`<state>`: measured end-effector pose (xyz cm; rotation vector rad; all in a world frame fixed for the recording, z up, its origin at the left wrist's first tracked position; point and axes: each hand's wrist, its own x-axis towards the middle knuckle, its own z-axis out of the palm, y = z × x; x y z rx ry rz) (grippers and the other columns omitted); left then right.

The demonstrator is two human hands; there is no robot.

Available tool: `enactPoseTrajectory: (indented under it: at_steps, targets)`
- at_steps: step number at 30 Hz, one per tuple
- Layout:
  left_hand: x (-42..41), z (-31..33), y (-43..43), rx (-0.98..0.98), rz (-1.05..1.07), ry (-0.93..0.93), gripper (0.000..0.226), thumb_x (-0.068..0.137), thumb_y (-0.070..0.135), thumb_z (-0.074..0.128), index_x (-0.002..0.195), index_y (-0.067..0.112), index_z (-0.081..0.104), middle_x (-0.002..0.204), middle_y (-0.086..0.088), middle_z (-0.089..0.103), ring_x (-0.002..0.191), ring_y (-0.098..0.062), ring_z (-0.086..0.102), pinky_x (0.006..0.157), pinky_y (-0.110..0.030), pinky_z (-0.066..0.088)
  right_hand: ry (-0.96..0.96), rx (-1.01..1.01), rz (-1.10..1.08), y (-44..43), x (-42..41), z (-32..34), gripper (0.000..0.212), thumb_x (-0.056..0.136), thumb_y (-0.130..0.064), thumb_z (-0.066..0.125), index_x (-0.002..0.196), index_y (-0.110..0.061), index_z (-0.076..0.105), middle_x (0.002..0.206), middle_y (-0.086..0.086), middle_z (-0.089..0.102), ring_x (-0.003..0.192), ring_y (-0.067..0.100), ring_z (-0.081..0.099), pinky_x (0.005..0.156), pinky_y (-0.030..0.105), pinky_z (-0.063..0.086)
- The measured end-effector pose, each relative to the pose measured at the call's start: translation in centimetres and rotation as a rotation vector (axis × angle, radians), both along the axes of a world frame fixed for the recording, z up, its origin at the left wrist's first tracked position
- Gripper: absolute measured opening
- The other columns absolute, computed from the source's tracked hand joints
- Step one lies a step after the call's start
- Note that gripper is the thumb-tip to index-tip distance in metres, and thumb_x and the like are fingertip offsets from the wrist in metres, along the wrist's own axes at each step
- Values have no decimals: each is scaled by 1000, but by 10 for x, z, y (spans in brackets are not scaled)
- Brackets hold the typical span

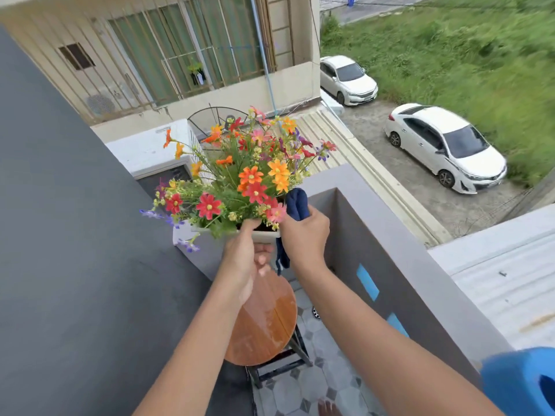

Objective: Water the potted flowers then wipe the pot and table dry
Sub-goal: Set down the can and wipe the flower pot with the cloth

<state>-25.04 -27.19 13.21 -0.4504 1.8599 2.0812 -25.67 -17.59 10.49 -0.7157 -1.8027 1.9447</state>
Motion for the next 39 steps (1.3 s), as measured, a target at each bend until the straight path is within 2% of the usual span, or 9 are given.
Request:
enactPoseTrajectory:
  at_steps: [6, 10, 13, 16, 20, 27, 32, 35, 39]
  targets:
    - [-2, -8, -4, -188, -18, 43, 26, 94, 27, 43, 82, 10, 57, 60, -11, 54, 33, -12, 33, 42, -20, 23, 66, 14, -31, -15, 10, 4, 43, 66, -18, 71, 62, -14, 28, 60, -1, 30, 57, 17, 25, 53, 31, 24]
    - [-5, 1, -12, -213, -91, 74, 39, 99, 29, 35, 77, 3, 54, 55, -13, 57, 30, -12, 31, 38, -15, 22, 122, 30, -23, -20, 18, 5, 28, 79, -33, 73, 70, -19, 50, 79, 6, 54, 71, 23, 54, 65, 41, 48]
    - [-14, 11, -28, -122, -113, 36, 34, 99, 20, 31, 72, 7, 48, 49, -9, 54, 27, -8, 28, 33, -14, 20, 260, 99, 81, -19, 23, 14, 27, 97, -34, 62, 74, -33, 49, 82, -5, 47, 85, 15, 50, 73, 20, 39]
    - [-12, 20, -39, 16, -136, -13, 28, 96, 17, 34, 70, 9, 42, 51, -9, 50, 26, -7, 24, 30, -12, 19, 347, 269, 103, -7, 10, 16, 19, 102, -24, 55, 84, -28, 58, 82, -6, 44, 90, 14, 47, 77, 11, 33]
    - [-3, 24, -44, 60, -136, 0, 23, 95, 15, 37, 74, 9, 44, 56, -10, 48, 28, -6, 22, 30, -13, 17, 325, 396, 35, 20, -26, 6, 17, 100, -19, 58, 101, -3, 66, 91, -1, 46, 89, 17, 51, 79, 13, 36]
    - [5, 27, -52, -7, -119, 37, 23, 92, 10, 39, 71, 5, 48, 52, -10, 49, 28, -5, 21, 31, -15, 13, 80, 271, -33, 36, -40, -28, 37, 103, -22, 51, 66, -21, 51, 72, -5, 43, 71, 6, 46, 64, 27, 31]
    - [7, 24, -48, 9, -103, -2, 25, 92, 10, 40, 68, 8, 45, 52, -11, 50, 28, -5, 21, 32, -17, 11, 112, 313, -157, 28, -24, -38, 33, 103, -22, 51, 71, -13, 54, 71, -9, 41, 78, 7, 47, 63, 13, 33]
    - [11, 13, -36, 46, -119, -34, 23, 94, 11, 38, 73, 8, 46, 55, -10, 52, 30, -5, 24, 30, -17, 15, 163, 302, -190, 22, -22, -30, 27, 102, -21, 54, 75, -21, 56, 76, -10, 39, 69, 4, 46, 63, 16, 30]
    - [6, -4, -23, 94, -88, -79, 25, 96, 13, 32, 74, 12, 43, 60, -7, 48, 32, -5, 25, 31, -17, 18, 278, 363, -181, 0, -17, -11, 17, 97, -14, 60, 85, -5, 68, 76, -2, 43, 64, 4, 41, 64, 19, 29]
